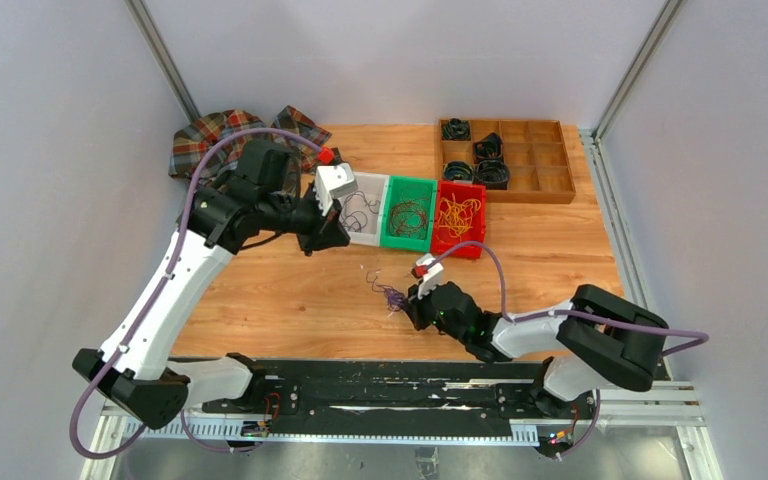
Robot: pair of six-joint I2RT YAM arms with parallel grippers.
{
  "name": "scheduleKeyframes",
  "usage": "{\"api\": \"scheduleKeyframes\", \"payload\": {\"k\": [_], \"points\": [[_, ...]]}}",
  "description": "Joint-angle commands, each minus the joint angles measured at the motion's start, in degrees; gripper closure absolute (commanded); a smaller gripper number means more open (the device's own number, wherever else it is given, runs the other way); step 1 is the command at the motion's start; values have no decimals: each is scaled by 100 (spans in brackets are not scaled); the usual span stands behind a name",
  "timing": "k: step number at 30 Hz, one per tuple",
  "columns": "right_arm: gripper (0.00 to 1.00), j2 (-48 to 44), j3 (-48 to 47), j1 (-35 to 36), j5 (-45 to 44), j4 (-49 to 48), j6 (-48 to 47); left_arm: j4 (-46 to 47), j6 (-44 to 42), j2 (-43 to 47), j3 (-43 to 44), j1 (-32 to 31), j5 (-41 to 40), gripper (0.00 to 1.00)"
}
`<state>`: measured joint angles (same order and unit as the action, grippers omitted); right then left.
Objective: Untangle the cables
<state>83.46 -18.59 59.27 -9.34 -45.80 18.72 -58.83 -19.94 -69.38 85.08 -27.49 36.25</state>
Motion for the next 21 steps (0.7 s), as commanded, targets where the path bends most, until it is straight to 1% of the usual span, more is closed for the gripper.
{"api": "scheduleKeyframes", "payload": {"k": [1, 5, 7, 8, 10, 11, 13, 14, 17, 21], "points": [[99, -521, 339, 0, -461, 289, 287, -259, -541, 228, 280, 62, -717, 99], [99, -1307, 566, -61, -496, 539, 281, -266, -992, 269, 84, 179, -1337, 99], [99, -1677, 514, -64, -356, 686, 151, -278, -1181, 253, -190, 178, -1358, 98], [99, -1809, 355, -64, -294, 829, 83, -278, -1208, 242, -343, 175, -1178, 88], [99, -1989, 1, -64, -176, 1241, -39, -278, -1244, 228, -646, 174, -534, 59], [99, -2033, -199, -64, -103, 1452, -107, -271, -1255, 213, -749, 155, -170, 49], [99, -2028, -564, -64, 74, 1794, -213, -270, -1282, 120, -824, 16, 295, 35], [99, -1989, -744, -64, 199, 2002, -258, -270, -1302, 67, -811, -82, 420, 31], [99, -1763, -1237, -64, 480, 2419, -241, -270, -1468, -89, -716, -364, 661, 28], [99, -1392, -1687, -48, 906, 2575, -54, -276, -1595, -283, -796, -584, 725, 29]]}}
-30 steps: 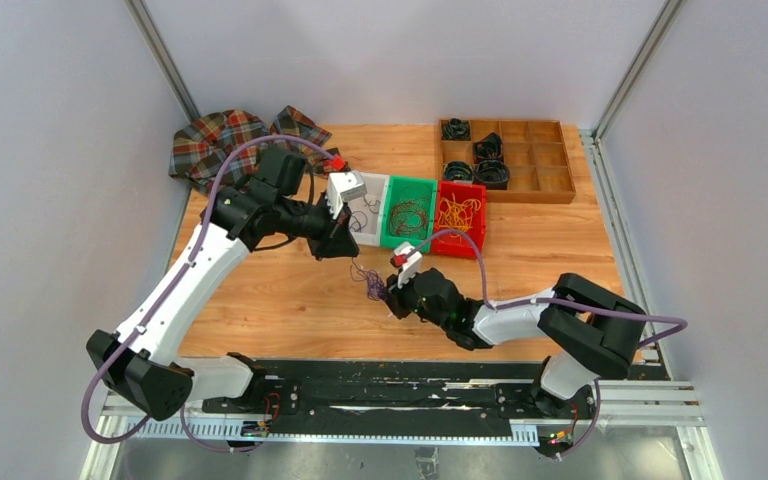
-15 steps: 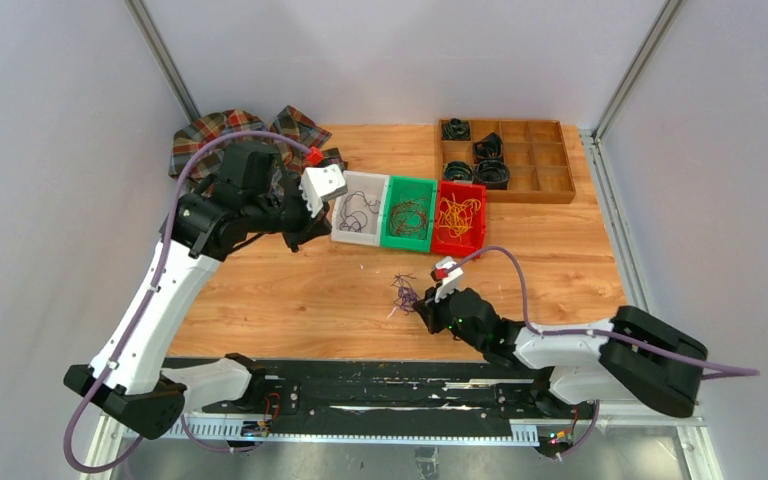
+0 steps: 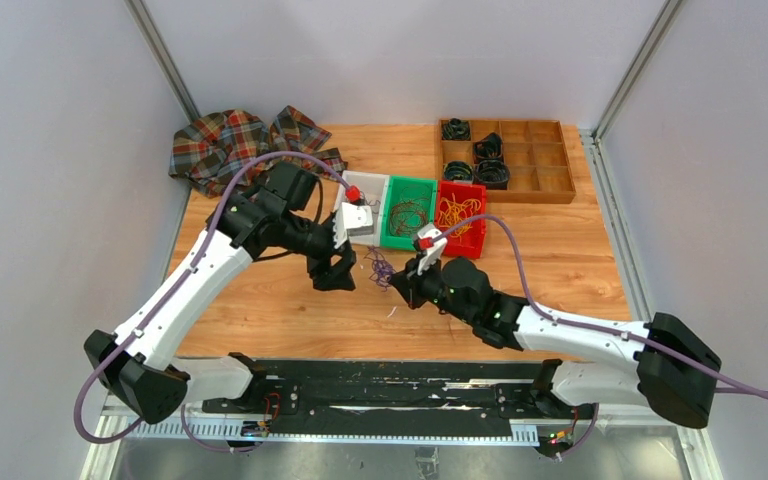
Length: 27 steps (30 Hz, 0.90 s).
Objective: Untangle the cables
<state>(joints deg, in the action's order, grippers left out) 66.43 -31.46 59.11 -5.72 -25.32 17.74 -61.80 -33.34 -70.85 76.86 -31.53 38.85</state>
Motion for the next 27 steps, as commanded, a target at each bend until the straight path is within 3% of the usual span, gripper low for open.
{"api": "scheduleKeyframes", "payload": {"k": [1, 13, 16, 21, 25, 27], "points": [[99, 372, -485, -27, 616, 551, 86, 19, -298, -158, -18, -194, 469, 29], [99, 792, -1141, 65, 1091, 511, 350, 303, -241, -285, -400, -198, 482, 35], [99, 848, -1151, 74, 1190, 447, 456, 433, -183, -343, -382, -198, 244, 48], [99, 656, -891, 59, 1042, 365, 628, 562, -23, -281, -335, -196, -273, 95], [99, 404, -537, 8, 899, 149, 814, 564, 68, -140, -335, -196, -450, 99], [93, 298, -458, -24, 796, 160, 856, 563, 178, -98, -276, -196, -549, 99]]}}
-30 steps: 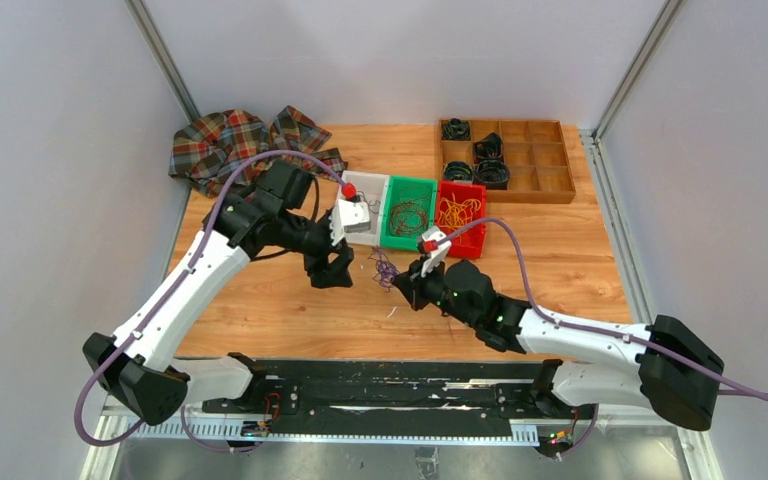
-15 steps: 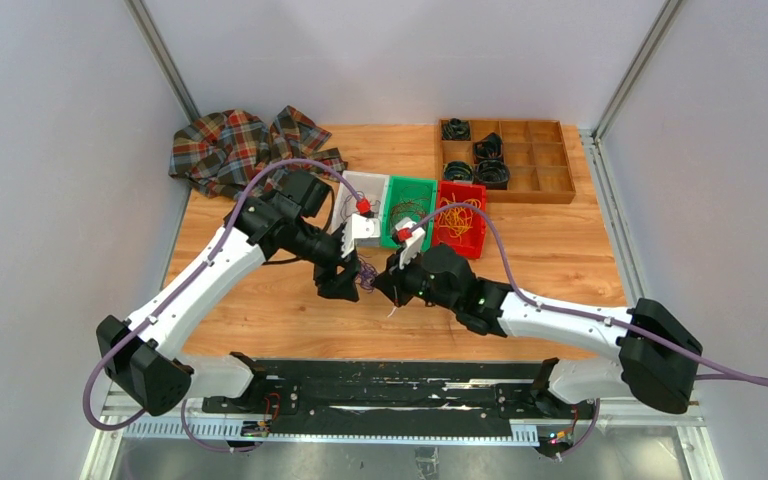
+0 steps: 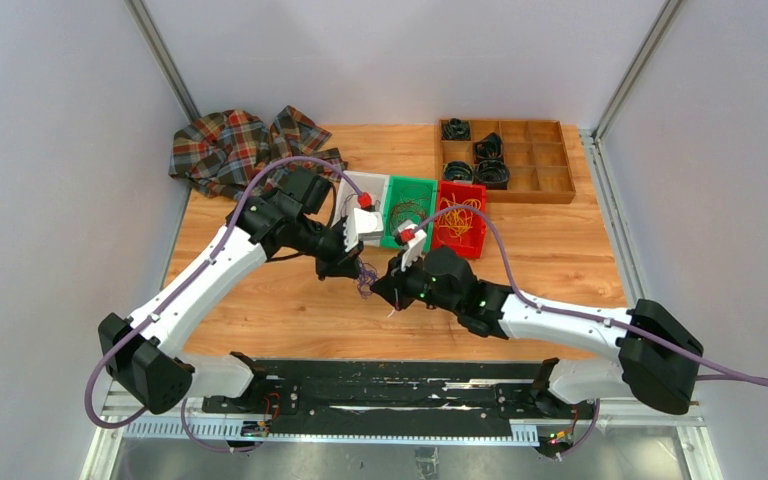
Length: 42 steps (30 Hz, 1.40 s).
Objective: Untangle the cables
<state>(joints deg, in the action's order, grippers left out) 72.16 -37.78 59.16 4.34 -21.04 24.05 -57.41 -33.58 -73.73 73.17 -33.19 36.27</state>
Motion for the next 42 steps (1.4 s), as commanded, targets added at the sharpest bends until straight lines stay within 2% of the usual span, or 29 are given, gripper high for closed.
{"api": "scheduleKeyframes", "payload": {"k": [1, 5, 10, 16, 21, 31, 33, 39, 42], "points": [[88, -325, 208, -47, -273, -234, 223, 124, 260, 219, 130, -30, -350, 99], [71, -670, 406, -78, -627, -154, 177, 125, 558, 374, 242, -30, -348, 99], [70, -1048, 467, -77, -875, -63, -2, 125, 941, 462, 262, -30, -69, 99], [57, -995, 291, 63, -616, -574, -327, 124, 1319, 389, 401, -30, -30, 99], [55, -708, 206, 219, -720, -1307, -785, 125, 1664, 391, 572, -29, 242, 99], [53, 268, -13, 219, -46, -2285, -367, 127, 1777, 500, 771, -30, 462, 99], [55, 386, -60, 219, 48, -2378, -295, 124, 1805, 480, 834, -30, 510, 99], [97, 377, -68, 219, -7, -2589, 30, 128, 1803, 468, 840, -34, 610, 99], [99, 134, 80, 215, -300, -2460, 174, 125, 1731, 527, 794, -30, 469, 99]]}}
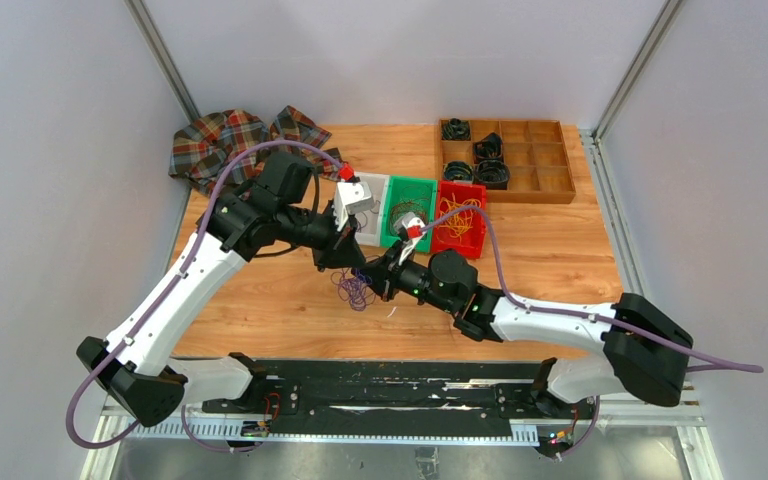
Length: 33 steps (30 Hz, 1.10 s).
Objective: Untangle the cables
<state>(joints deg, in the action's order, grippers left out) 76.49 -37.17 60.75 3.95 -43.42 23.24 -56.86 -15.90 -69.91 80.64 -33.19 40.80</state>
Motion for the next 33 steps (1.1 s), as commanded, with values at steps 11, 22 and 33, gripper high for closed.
{"api": "scheduleKeyframes", "payload": {"k": [11, 22, 33], "points": [[99, -1419, 1087, -296, -1645, 234, 685, -146, -194, 297, 160, -30, -45, 99], [99, -2918, 1358, -1565, -2141, 1843, 714, -795, -1053, 880, -399, -30, -815, 99], [99, -3736, 793, -2209, -2602, 3310, 225, -967, -2824, 1505, -1872, -30, -3259, 99]]}}
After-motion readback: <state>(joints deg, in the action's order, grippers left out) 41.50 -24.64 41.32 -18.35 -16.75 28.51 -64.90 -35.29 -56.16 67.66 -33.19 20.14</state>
